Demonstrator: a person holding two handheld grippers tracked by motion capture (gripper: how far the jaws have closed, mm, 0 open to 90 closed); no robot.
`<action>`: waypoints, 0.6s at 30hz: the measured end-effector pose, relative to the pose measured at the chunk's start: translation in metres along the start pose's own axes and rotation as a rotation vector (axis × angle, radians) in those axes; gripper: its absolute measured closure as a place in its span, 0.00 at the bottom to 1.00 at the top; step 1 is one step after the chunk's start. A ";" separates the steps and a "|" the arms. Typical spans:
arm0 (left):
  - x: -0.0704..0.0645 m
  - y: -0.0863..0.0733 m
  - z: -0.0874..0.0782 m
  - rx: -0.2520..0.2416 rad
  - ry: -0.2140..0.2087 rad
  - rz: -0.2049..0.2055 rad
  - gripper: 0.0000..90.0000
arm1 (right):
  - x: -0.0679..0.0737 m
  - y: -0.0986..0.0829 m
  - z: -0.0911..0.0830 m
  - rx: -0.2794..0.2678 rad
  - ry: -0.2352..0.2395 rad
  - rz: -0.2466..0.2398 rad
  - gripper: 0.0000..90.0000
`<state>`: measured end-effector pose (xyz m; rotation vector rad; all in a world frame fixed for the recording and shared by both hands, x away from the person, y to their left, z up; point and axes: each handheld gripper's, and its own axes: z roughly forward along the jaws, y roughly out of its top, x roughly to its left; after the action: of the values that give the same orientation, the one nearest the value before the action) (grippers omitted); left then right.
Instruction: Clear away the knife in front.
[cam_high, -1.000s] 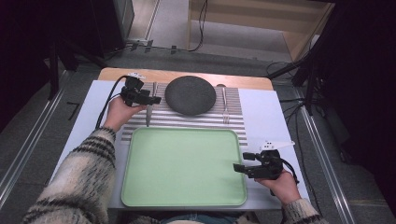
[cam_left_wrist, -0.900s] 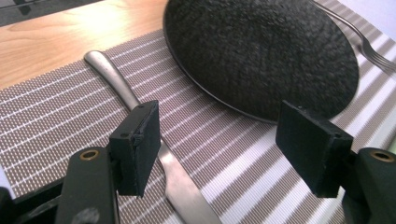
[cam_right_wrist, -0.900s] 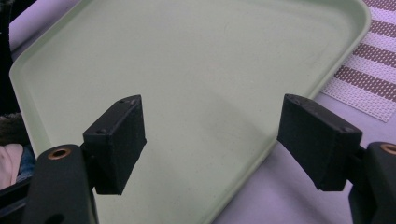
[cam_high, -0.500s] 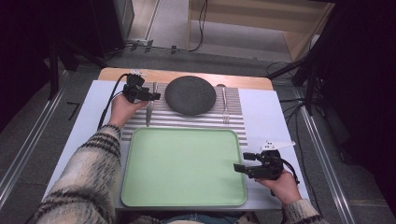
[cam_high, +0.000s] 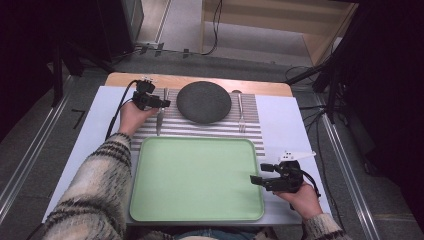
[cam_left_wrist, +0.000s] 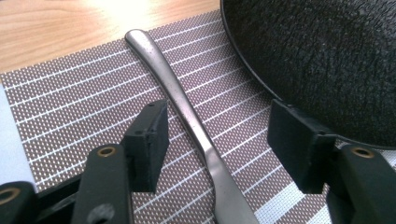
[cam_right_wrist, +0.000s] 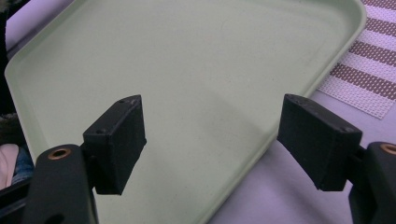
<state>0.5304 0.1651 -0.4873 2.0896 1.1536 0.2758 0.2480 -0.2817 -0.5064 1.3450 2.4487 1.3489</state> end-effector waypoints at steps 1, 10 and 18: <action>0.000 0.000 0.000 0.004 -0.002 -0.002 0.48 | 0.000 0.000 0.000 0.000 0.000 0.001 0.24; -0.003 -0.002 0.007 0.057 0.034 -0.041 0.65 | 0.000 0.000 0.000 0.006 -0.002 -0.005 0.24; -0.005 -0.003 0.012 0.089 0.094 -0.050 0.77 | 0.000 0.000 0.001 0.009 -0.006 -0.008 0.24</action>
<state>0.5318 0.1559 -0.4971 2.1413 1.2940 0.3068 0.2482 -0.2813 -0.5070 1.3378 2.4569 1.3311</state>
